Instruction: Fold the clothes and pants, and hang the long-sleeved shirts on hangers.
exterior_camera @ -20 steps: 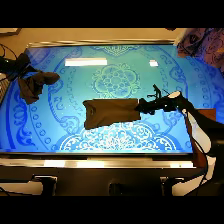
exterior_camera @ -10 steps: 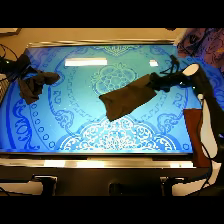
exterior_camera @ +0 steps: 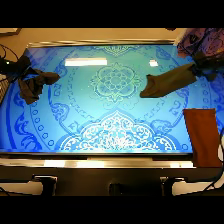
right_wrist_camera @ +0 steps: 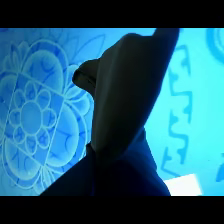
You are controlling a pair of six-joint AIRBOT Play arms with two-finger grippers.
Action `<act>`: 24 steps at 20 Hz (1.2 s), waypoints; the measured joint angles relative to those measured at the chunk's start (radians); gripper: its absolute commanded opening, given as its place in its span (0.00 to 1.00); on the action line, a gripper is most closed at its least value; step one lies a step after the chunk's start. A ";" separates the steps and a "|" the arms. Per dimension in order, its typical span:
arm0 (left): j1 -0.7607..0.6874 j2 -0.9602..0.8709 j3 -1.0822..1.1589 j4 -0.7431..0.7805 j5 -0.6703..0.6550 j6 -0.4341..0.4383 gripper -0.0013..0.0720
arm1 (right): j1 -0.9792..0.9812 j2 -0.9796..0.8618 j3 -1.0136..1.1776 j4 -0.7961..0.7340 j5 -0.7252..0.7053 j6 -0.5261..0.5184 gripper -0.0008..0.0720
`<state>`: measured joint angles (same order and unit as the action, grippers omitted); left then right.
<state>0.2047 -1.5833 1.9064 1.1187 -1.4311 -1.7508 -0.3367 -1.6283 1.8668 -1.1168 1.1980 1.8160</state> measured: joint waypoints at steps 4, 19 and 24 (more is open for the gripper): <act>-0.002 0.000 0.000 0.000 -0.005 0.000 0.04 | -0.075 0.047 0.009 -0.090 0.004 0.060 0.04; -0.038 0.000 0.000 0.000 -0.052 0.000 0.04 | -0.130 0.183 0.011 -0.535 0.150 0.378 0.04; -0.040 0.000 0.000 0.000 -0.055 0.000 0.04 | -0.130 0.204 0.010 -0.605 0.269 0.403 0.04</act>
<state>0.1650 -1.5833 1.9064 1.1191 -1.4857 -1.7504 -0.4667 -1.4246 1.8767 -1.7218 1.4673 2.2189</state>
